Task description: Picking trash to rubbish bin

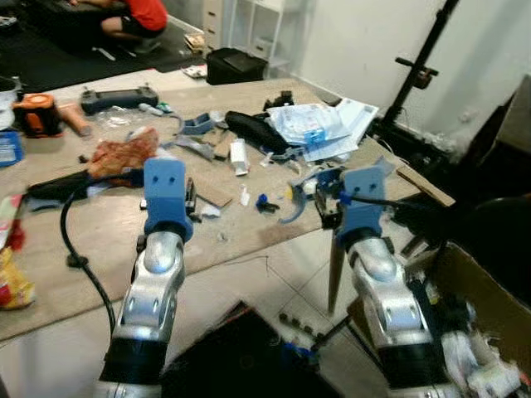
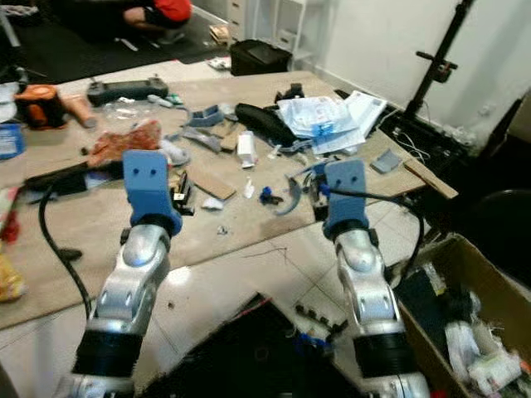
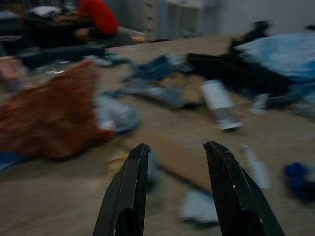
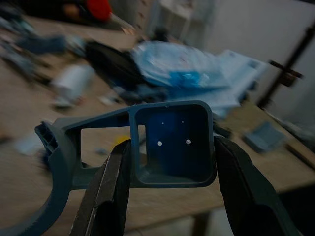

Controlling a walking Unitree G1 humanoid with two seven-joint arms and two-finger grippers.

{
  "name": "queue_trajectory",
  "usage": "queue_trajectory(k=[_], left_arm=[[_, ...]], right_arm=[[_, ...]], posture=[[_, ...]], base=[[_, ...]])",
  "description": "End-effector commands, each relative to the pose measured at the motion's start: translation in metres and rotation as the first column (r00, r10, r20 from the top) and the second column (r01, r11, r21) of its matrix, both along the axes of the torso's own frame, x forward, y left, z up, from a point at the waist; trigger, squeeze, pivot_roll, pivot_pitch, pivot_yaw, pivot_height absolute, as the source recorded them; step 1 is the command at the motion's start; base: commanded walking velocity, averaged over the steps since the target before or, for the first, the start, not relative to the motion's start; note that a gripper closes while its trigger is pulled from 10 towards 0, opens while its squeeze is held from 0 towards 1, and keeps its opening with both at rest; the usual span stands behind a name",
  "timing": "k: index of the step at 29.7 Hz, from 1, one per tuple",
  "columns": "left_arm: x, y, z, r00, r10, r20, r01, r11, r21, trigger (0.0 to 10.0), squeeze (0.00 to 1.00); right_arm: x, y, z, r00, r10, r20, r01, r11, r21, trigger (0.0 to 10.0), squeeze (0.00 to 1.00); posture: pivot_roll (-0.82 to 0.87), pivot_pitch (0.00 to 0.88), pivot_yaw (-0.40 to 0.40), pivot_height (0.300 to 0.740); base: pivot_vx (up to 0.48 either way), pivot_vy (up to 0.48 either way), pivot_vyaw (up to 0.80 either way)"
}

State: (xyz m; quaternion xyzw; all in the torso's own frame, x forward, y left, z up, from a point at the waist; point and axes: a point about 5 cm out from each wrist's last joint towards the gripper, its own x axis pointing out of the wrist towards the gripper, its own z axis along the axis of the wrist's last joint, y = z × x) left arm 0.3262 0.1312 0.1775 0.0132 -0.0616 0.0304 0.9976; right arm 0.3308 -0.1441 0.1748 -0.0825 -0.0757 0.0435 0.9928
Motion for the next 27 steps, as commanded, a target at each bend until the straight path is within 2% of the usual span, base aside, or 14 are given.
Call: queue_trajectory(k=[1,7,15,27], left_arm=[[-0.002,-0.006,-0.003,1.000,-0.015,-0.010,0.015,1.000,-0.006,10.0,0.00],[0.000,-0.012,0.002,0.999,-0.046,0.001,0.046,0.999,0.002,10.0,0.00],[0.002,-0.013,0.008,0.996,-0.082,0.015,0.082,0.996,0.039,10.0,0.00],[0.000,-0.017,0.005,0.988,-0.152,-0.003,0.151,0.986,0.066,10.0,0.00]], right_arm=[[0.000,-0.002,0.002,1.000,-0.003,0.003,0.003,1.000,0.008,10.0,0.00],[-0.002,-0.011,0.001,0.999,-0.033,-0.003,0.033,0.999,0.019,10.0,0.00],[-0.005,-0.012,-0.004,0.998,-0.055,-0.017,0.056,0.997,0.047,10.0,0.00],[-0.011,-0.016,-0.010,0.996,-0.083,-0.031,0.085,0.994,0.071,10.0,0.00]], posture=[[0.04,0.090,-0.108,0.740],[0.03,0.090,-0.097,0.740],[0.05,0.091,-0.056,0.740],[0.05,0.085,-0.022,0.740]], base=[[0.000,0.000,-0.80],[0.000,0.000,-0.80],[0.000,0.000,-0.80],[0.000,0.000,-0.80]])
